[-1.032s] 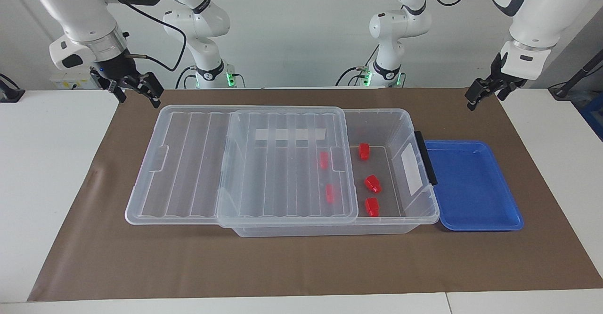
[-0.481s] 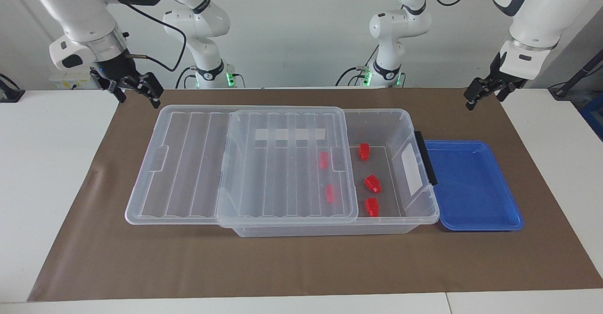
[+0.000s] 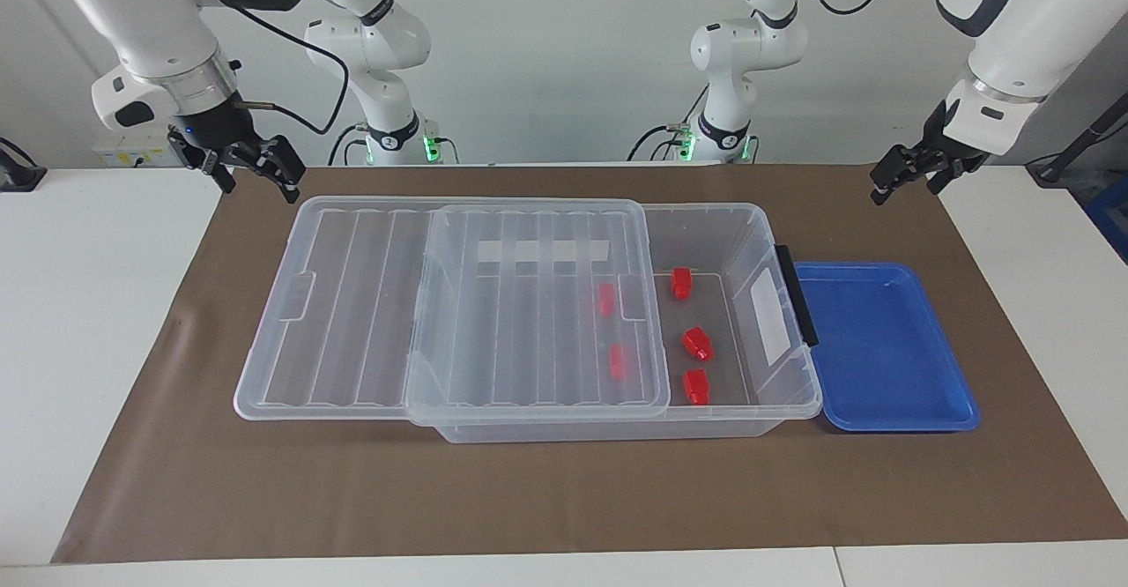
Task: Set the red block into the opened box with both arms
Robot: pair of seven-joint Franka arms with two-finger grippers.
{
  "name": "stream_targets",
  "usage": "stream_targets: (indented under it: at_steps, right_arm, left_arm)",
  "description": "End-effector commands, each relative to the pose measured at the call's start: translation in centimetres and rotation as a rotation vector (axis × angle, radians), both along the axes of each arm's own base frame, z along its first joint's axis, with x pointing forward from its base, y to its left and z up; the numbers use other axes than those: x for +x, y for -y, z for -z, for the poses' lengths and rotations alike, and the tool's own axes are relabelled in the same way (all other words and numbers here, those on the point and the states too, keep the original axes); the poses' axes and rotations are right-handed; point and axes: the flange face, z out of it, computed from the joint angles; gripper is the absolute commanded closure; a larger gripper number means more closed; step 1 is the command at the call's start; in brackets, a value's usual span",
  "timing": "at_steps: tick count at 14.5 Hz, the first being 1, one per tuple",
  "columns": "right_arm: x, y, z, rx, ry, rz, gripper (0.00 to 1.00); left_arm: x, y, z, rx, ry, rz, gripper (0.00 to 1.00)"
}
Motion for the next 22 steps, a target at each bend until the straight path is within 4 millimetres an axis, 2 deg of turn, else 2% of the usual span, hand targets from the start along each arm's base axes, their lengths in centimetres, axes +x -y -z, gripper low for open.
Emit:
stream_targets:
  at_steps: [1,7,9,22]
  right_arm:
    - [-0.3,0.1,0.2,0.025,0.016,-0.012,0.00]
    - [-0.3,0.1,0.4,0.027,0.011,-0.012,0.00]
    - [-0.3,0.1,0.4,0.027,0.011,-0.012,0.00]
    - [-0.3,0.0,0.3,0.019,0.011,-0.024,0.00]
  left_arm:
    - [-0.5,0.9,-0.4,-0.018,-0.009,0.028,0.00]
    - [-0.4,1.0,-0.1,-0.020,-0.010,0.030,0.00]
    - [-0.4,1.9,-0.3,-0.018,-0.006,0.044,0.00]
    - [-0.6,1.7,-1.5,-0.018,0.040,0.047,0.00]
